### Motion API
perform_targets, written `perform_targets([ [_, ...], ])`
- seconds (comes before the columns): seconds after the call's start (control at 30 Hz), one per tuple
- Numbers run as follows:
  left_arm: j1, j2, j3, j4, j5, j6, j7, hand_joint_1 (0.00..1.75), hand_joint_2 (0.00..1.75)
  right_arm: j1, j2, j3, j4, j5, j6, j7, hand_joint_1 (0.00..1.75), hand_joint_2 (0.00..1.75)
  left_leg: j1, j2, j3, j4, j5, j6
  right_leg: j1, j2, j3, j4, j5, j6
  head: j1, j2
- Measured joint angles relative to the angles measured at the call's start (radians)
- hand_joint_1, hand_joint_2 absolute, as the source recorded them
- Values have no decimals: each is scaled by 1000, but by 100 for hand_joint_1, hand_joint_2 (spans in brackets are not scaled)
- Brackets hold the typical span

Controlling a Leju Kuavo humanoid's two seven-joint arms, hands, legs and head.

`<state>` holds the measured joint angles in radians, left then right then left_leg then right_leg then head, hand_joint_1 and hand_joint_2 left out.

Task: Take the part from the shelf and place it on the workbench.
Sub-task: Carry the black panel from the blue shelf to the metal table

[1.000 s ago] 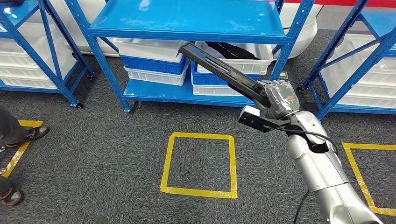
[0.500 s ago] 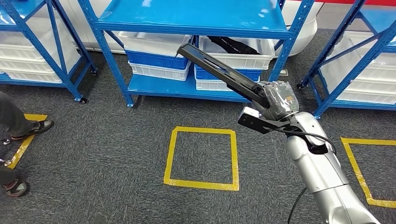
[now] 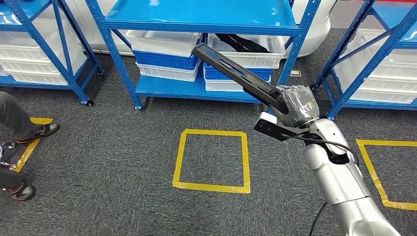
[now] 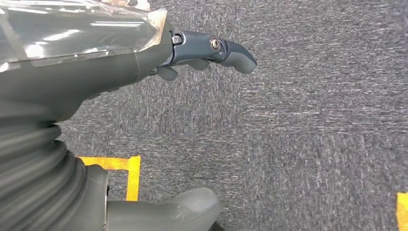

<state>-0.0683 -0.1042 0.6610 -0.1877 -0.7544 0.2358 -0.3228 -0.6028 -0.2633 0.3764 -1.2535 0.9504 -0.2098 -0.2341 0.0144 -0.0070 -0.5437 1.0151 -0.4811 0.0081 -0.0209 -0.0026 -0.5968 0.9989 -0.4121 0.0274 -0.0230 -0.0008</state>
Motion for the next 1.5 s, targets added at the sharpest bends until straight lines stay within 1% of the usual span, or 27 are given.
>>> perform_targets([
  [0.1, 0, 0, 3, 0, -1, 0, -2, 0, 175, 3, -1, -9, -7, 5, 0, 0, 175, 175, -8, 2, -8, -8, 17, 23, 0, -1, -7, 1, 12, 23, 3, 0],
  [0.17, -2, -1, 6, 0, -1, 0, -3, 0, 175, 5, -2, -12, -9, 8, 0, 0, 175, 175, -8, 7, -18, -17, 36, 41, 1, 0, -21, 20, -10, 26, 3, 0],
  [0.23, -3, -1, 7, 0, 0, 0, -4, 0, 175, 5, -2, -16, -11, 9, 1, 0, 175, 175, -10, 9, -35, -20, 53, 54, 1, 0, -52, 94, -74, 15, 5, 0],
  [0.3, -2, 0, 9, 0, 2, 0, -4, 0, 175, 7, -2, -19, -11, 10, 4, 0, 175, 175, -13, 10, -63, -19, 73, 60, 1, 0, -89, 224, -149, 8, 5, 0],
  [0.33, -2, 0, 11, 0, 3, 1, -4, 0, 175, 8, -2, -20, -11, 11, 6, 0, 175, 175, -14, 10, -80, -19, 85, 60, 1, 0, -98, 276, -170, 10, 5, 0],
  [0.37, -2, 0, 12, 0, 5, 2, -4, 0, 175, 8, -1, -21, -11, 12, 8, -1, 175, 175, -14, 10, -96, -18, 97, 59, 1, 0, -91, 298, -172, 18, 5, 0],
  [0.4, -2, 0, 13, 0, 7, 3, -4, 0, 175, 8, -1, -22, -11, 12, 10, -2, 175, 175, -14, 10, -112, -18, 110, 57, 2, 0, -65, 283, -158, 28, 5, 0],
  [0.47, -2, -1, 16, 0, 9, 5, -4, 0, 175, 3, 2, -22, -11, 13, 12, -4, 175, 175, -15, 10, -140, -15, 134, 50, 2, 0, 33, 161, -125, 39, 5, 0],
  [0.53, -2, -2, 20, 0, 11, 8, -5, 0, 175, -4, 6, -23, -12, 13, 12, -5, 175, 175, -18, 9, -159, -14, 158, 39, 10, 2, 118, 28, -129, 30, 4, 0],
  [0.6, -1, -3, 24, 0, 11, 12, -5, 0, 175, -10, 9, -23, -12, 13, 13, -5, 175, 175, -20, 9, -166, -19, 181, 30, 18, 4, 131, -15, -134, 13, 3, 0],
  [0.63, 1, -2, 26, 0, 11, 13, -5, 0, 175, -11, 10, -23, -12, 13, 13, -5, 175, 175, -19, 7, -168, -22, 189, 26, 11, 3, 121, -13, -124, 4, 3, 0],
  [0.67, 2, -2, 27, 0, 11, 14, -5, 0, 175, -13, 11, -23, -12, 13, 14, -5, 175, 175, -17, 6, -173, -17, 178, 21, 6, 1, 115, -12, -114, -6, 3, 0],
  [0.7, 4, -2, 28, 0, 11, 15, -4, 0, 175, -14, 13, -23, -12, 13, 15, -5, 175, 175, -14, 5, -183, 4, 145, 14, 0, -1, 107, -13, -101, -17, 1, 0],
  [0.8, 5, -4, 30, 0, 11, 15, -4, 0, 175, -18, 19, -23, -11, 13, 16, -5, 175, 175, -5, 4, -229, 186, -20, -6, -3, -4, 67, -12, -59, -35, -4, 0],
  [0.83, 4, -4, 30, 0, 11, 15, -3, 0, 175, -18, 19, -23, -11, 12, 16, -5, 175, 175, -1, 4, -238, 253, -47, -11, -3, -3, 52, -11, -46, -33, -4, 0],
  [0.9, 4, -4, 31, 0, 10, 15, -3, 0, 175, -15, 19, -23, -11, 11, 16, -5, 175, 175, 8, 4, -214, 302, -34, -20, -5, -3, 23, -10, -24, -26, -4, 0],
  [0.97, 2, -4, 32, 0, 10, 15, -3, 0, 175, -14, 19, -24, -11, 10, 15, -5, 175, 175, 17, 4, -118, 211, 0, -24, -9, -2, 0, -7, -6, -14, -4, 0],
  [1.03, -1, -3, 32, -1, 9, 15, -3, 0, 175, -14, 19, -27, -13, 6, 14, -5, 175, 175, 19, 2, -10, 73, -5, -22, -8, -3, -17, -1, 9, 0, -4, 0],
  [1.1, -2, -3, 32, -1, 8, 15, -4, 0, 175, -16, 18, -32, -15, 2, 13, -5, 175, 175, 12, 0, 28, 6, -22, -15, -4, -4, -32, 2, 26, 18, -4, 0],
  [1.17, -2, -4, 32, -1, 6, 14, -4, 0, 175, -12, 17, -36, -16, -1, 12, -5, 175, 175, 7, 3, 13, -7, -14, 4, -2, -4, -50, 7, 34, 35, -3, 0],
  [1.2, -1, -5, 33, -1, 6, 14, -4, 0, 175, -8, 17, -37, -16, -2, 12, -5, 175, 175, 5, 5, 2, -11, -4, 18, -2, -3, -65, 26, 16, 34, -2, 0],
  [1.23, -1, -6, 33, -1, 5, 14, -4, 0, 175, -4, 16, -38, -16, -2, 12, -6, 175, 175, 4, 8, -11, -14, 10, 33, -2, -3, -82, 62, -18, 29, 1, 0],
  [1.3, -1, -6, 34, -2, 3, 14, -4, 0, 175, 2, 15, -40, -16, -2, 11, -6, 175, 175, 0, 10, -40, -15, 34, 47, -4, -2, -120, 186, -106, 15, 5, 0],
  [1.33, -1, -6, 35, -2, 2, 13, -4, 0, 175, 5, 14, -40, -16, -1, 11, -5, 175, 175, -3, 10, -54, -14, 46, 49, -3, -1, -130, 248, -133, 16, 5, 0],
  [1.37, -1, -7, 35, -2, 1, 11, -4, 0, 175, 9, 14, -40, -16, 0, 11, -5, 175, 175, -6, 10, -70, -14, 59, 50, -2, -1, -131, 291, -141, 22, 5, 0],
  [1.43, -1, -8, 36, -2, -2, 9, -5, 0, 175, 15, 13, -42, -16, 2, 10, -3, 175, 175, -9, 11, -101, -13, 84, 47, -1, 0, -82, 278, -109, 39, 5, 0],
  [1.5, -1, -9, 36, -2, -6, 9, -6, 0, 175, 17, 12, -46, -19, 3, 10, -1, 175, 175, -12, 11, -127, -10, 108, 40, 4, -1, 31, 140, -94, 38, 5, 0],
])
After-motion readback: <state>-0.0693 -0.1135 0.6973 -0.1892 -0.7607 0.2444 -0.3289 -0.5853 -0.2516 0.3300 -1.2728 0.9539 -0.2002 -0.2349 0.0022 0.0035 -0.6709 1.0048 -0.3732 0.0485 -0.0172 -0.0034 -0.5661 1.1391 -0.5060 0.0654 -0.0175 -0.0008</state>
